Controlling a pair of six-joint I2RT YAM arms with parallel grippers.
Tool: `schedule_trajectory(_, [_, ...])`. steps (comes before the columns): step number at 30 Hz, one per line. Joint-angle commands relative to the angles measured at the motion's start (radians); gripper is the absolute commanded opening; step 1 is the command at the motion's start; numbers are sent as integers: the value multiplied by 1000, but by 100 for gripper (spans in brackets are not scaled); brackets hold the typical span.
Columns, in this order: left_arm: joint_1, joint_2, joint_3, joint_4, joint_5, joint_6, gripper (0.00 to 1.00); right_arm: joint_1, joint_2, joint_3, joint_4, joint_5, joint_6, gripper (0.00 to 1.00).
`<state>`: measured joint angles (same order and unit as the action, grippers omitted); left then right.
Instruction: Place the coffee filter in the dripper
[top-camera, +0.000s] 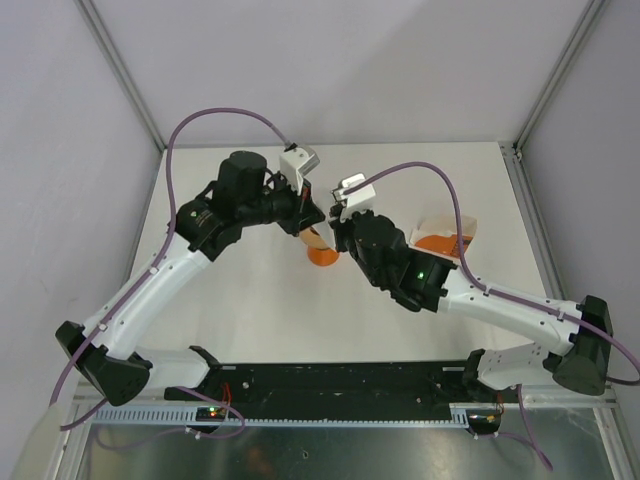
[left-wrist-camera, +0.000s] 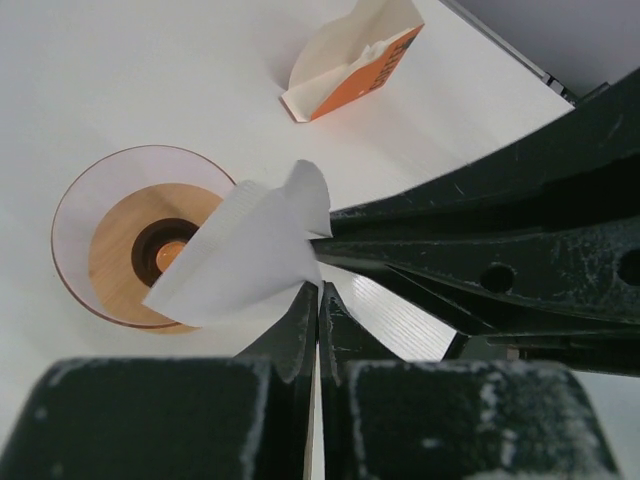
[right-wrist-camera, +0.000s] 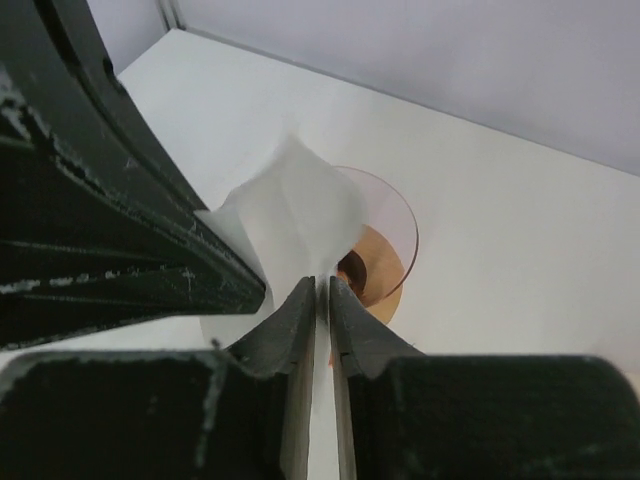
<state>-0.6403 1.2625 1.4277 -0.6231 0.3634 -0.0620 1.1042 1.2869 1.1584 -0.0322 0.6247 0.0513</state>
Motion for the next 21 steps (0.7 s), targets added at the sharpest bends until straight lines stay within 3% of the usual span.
schedule_trajectory(1, [-8, 1, -1, 30, 43, -9, 0, -10, 9, 0, 97, 37, -5, 17])
schedule_trajectory(10, [-7, 0, 18, 31, 38, 0, 0, -64, 35, -1, 63, -44, 62, 32])
schedule_trajectory(12, [-8, -1, 24, 31, 25, 8, 0, -81, 35, -7, 48, -54, 83, 27])
schedule_trajectory(17, [-4, -4, 18, 31, -43, 40, 0, -95, 5, -20, 37, -1, 103, 3])
schedule_trajectory(21, [0, -2, 16, 32, -105, 72, 0, -89, -16, -22, 3, 77, 98, 0])
